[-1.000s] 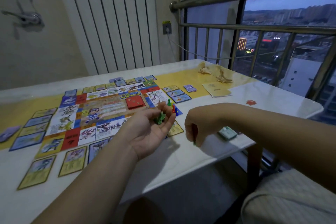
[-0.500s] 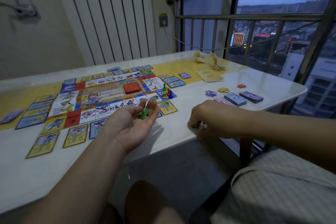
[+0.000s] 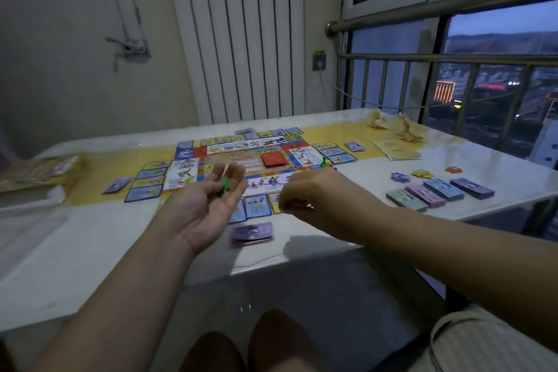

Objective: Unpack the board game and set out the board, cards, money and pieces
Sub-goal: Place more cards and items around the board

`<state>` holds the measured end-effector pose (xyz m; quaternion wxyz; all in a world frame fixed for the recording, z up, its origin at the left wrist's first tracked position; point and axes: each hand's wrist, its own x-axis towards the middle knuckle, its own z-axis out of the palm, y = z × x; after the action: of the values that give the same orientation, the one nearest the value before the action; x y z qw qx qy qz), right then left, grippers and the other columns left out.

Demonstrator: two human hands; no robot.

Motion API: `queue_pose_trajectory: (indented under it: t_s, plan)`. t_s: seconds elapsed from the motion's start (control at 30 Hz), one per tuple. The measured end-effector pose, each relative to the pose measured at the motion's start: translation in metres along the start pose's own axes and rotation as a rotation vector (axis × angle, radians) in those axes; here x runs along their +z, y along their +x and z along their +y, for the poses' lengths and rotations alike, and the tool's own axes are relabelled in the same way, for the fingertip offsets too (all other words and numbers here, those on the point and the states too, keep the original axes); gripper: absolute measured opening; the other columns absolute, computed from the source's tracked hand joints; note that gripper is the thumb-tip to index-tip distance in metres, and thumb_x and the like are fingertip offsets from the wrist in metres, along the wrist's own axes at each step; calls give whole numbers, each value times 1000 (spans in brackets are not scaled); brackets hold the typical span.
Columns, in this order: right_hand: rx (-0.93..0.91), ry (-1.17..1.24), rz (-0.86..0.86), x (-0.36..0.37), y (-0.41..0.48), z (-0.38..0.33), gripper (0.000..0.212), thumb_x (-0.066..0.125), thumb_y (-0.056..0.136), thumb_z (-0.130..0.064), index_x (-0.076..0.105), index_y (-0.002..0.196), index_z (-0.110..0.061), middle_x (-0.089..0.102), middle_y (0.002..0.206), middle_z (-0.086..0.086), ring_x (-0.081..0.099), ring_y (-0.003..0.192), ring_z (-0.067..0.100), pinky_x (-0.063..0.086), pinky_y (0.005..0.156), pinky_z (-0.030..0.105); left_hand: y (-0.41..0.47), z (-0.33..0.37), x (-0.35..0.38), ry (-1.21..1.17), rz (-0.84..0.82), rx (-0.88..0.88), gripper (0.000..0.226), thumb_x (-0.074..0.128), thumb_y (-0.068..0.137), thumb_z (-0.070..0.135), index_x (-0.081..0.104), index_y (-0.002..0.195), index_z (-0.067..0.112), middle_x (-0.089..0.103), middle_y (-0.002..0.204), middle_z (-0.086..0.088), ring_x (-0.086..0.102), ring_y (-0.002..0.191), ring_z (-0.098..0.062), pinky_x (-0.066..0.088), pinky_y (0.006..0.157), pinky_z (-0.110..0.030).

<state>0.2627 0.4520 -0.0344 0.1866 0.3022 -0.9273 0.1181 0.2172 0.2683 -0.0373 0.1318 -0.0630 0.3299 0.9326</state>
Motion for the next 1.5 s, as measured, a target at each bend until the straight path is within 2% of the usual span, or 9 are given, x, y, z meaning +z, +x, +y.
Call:
queue_pose_trajectory:
  t_s: [0.13, 0.33, 0.57, 0.7, 0.97, 1.03, 1.2, 1.33, 1.5]
  plan:
    - [-46, 4, 80, 35, 27, -15, 10, 67, 84, -9, 73, 92, -12, 70, 91, 3, 62, 81, 19, 47, 65, 28, -6, 20, -17, 68, -16, 61, 32, 27, 98, -5, 57, 91, 3, 70, 70, -10, 71, 68, -17, 56, 82, -35]
    - [-45, -32, -41, 64, 23, -12, 15, 61, 89, -24, 74, 93, -19, 71, 91, -2, 59, 87, 18, 51, 67, 35, -11, 27, -36, 115, -21, 79, 25, 34, 98, -3, 57, 102, 4, 71, 80, -9, 71, 72, -17, 58, 69, -28]
    - [185, 174, -79, 45, 28, -10, 25, 56, 94, -27, 68, 115, -26, 65, 114, -9, 50, 95, -2, 37, 73, 11, -11, 17, -41, 236, -11, 1, 20, 43, 95, -3, 59, 105, 2, 73, 86, -11, 72, 71, -18, 59, 64, -26]
    - [271, 412, 51, 30, 52, -6, 22, 58, 92, -21, 69, 111, -21, 66, 98, -16, 54, 78, -16, 40, 67, -1, -3, 17, -31, 373, -51, -60, 19, 45, 94, -3, 61, 104, 1, 73, 90, -11, 71, 70, -15, 59, 65, -24]
    - [417, 666, -192, 15, 97, 19, 14, 76, 77, -32, 72, 79, -18, 72, 79, 0, 66, 80, 17, 54, 78, 40, 23, 23, -6, 696, -189, -111, 30, 47, 91, -11, 67, 99, 10, 71, 89, -10, 70, 79, -14, 56, 59, -17]
    - [450, 684, -223, 14, 104, 30, 15, 76, 77, -29, 70, 73, -15, 69, 73, 2, 61, 72, 14, 52, 76, 39, 31, 25, 0, 760, -201, -114, 33, 48, 90, -11, 67, 96, 15, 72, 87, -9, 70, 76, -11, 56, 62, -16]
    - [491, 657, -283, 9, 119, 56, 17, 66, 87, -26, 70, 76, -14, 58, 64, 1, 42, 57, 12, 33, 51, 22, 57, 25, 18, 594, -183, -197, 29, 42, 93, -11, 64, 107, 2, 70, 86, -17, 70, 72, -15, 58, 66, -21]
    - [542, 735, -221, 15, 123, 85, 21, 64, 88, -27, 70, 70, -19, 64, 69, 2, 53, 67, 15, 43, 68, 32, 82, 21, 31, 354, -167, -298, 35, 28, 95, -12, 58, 113, -10, 64, 106, -30, 67, 95, -30, 58, 75, -32]
    - [757, 780, 86, 5, 116, 148, 12, 65, 87, -24, 69, 82, -15, 65, 75, 0, 54, 69, 11, 44, 65, 25, 117, 9, 58, 380, -126, -267, 31, 28, 98, -8, 59, 103, -5, 68, 96, -22, 70, 78, -24, 59, 67, -30]
